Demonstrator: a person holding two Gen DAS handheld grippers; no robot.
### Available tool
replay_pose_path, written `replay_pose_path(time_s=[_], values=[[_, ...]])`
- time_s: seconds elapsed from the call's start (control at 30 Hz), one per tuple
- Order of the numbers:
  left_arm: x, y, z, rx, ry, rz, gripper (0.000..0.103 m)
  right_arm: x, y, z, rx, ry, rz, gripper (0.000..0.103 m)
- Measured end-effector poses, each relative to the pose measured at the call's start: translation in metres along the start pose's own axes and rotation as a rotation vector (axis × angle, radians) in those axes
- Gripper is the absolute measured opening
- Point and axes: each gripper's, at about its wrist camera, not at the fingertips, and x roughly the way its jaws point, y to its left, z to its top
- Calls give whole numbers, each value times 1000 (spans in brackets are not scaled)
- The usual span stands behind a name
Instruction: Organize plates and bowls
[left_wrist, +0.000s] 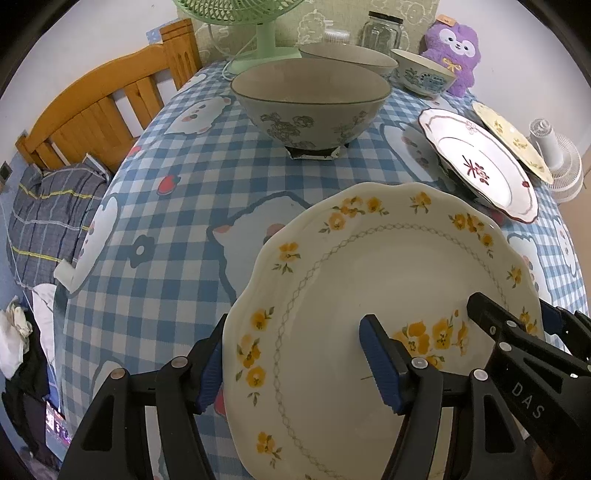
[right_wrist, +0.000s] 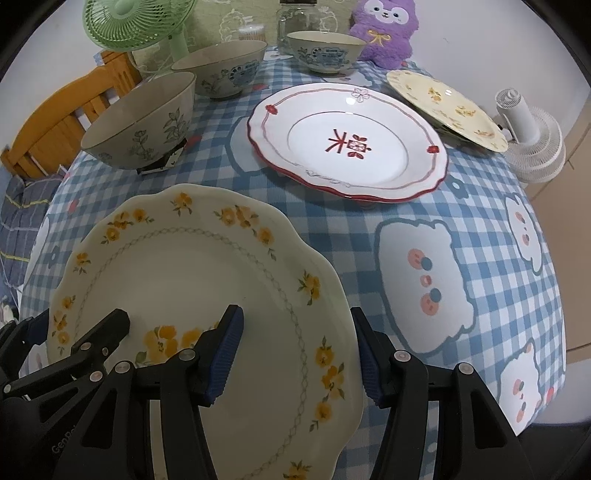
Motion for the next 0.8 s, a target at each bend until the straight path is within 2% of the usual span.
replay_pose_path(time_s=[0.4,0.8], values=[[-25,-32,0,10,-49,16,68,-26,-36,2,-10,-45,3,61],[-41,-95,8,8,-96,4,68,-43,-100,13,-16,-85,-26,61]])
